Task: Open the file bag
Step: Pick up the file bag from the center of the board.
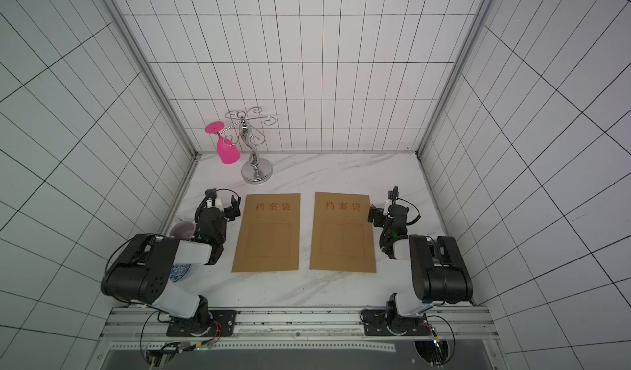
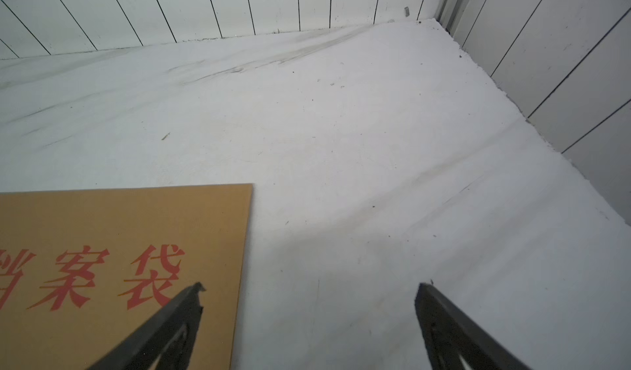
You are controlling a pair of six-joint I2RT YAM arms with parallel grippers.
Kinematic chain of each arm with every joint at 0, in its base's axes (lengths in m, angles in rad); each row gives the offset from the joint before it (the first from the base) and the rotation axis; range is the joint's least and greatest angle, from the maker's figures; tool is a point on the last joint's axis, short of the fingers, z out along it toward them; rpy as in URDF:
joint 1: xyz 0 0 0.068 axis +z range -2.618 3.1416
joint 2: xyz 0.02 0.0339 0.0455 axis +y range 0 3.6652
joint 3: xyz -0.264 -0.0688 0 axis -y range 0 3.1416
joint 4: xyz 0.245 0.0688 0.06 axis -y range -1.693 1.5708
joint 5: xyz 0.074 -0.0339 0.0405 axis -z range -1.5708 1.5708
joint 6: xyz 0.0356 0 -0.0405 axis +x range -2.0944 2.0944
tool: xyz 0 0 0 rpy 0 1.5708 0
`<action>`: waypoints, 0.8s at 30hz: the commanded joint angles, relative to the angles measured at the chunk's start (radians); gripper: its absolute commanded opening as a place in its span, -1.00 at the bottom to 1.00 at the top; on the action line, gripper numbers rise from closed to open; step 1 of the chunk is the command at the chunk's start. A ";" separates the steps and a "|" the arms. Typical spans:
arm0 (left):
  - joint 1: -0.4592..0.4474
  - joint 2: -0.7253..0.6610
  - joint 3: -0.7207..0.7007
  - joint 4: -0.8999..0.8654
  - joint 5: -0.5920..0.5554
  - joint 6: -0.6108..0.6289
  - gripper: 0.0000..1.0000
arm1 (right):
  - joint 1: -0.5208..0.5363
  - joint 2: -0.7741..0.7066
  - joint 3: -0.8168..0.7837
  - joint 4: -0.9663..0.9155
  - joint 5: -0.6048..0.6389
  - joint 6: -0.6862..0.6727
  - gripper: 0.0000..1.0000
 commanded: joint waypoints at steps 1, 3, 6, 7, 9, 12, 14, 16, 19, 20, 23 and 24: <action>0.001 0.006 0.011 0.040 0.005 0.016 0.96 | 0.000 0.009 0.038 0.036 0.012 -0.015 0.97; 0.002 0.006 0.011 0.039 0.006 0.017 0.96 | -0.001 0.009 0.038 0.036 0.012 -0.015 0.97; 0.004 0.003 0.013 0.027 0.006 0.015 0.96 | 0.000 0.009 0.039 0.034 0.011 -0.015 0.97; 0.004 0.003 0.014 0.027 0.006 0.013 0.96 | -0.001 0.011 0.039 0.034 0.012 -0.015 0.97; 0.004 0.000 0.015 0.019 0.008 0.012 0.96 | 0.000 0.009 0.039 0.034 0.011 -0.014 0.97; 0.004 0.002 0.014 0.020 0.008 0.011 0.96 | 0.000 0.009 0.039 0.035 0.013 -0.015 0.97; 0.006 -0.001 0.017 0.016 0.013 0.010 0.96 | 0.000 0.009 0.039 0.034 0.012 -0.015 0.97; 0.007 0.000 0.015 0.019 0.013 0.010 0.96 | 0.000 0.009 0.038 0.036 0.012 -0.015 0.97; 0.006 0.000 0.015 0.017 0.013 0.011 0.96 | 0.000 0.009 0.038 0.035 0.012 -0.015 0.97; 0.007 0.000 0.016 0.016 0.013 0.010 0.96 | -0.001 0.009 0.038 0.036 0.012 -0.014 0.97; 0.006 0.000 0.016 0.014 0.015 0.010 0.96 | 0.000 0.009 0.038 0.037 0.012 -0.014 0.97; 0.006 -0.001 0.018 0.012 0.016 0.009 0.96 | 0.000 0.008 0.039 0.036 0.012 -0.015 0.97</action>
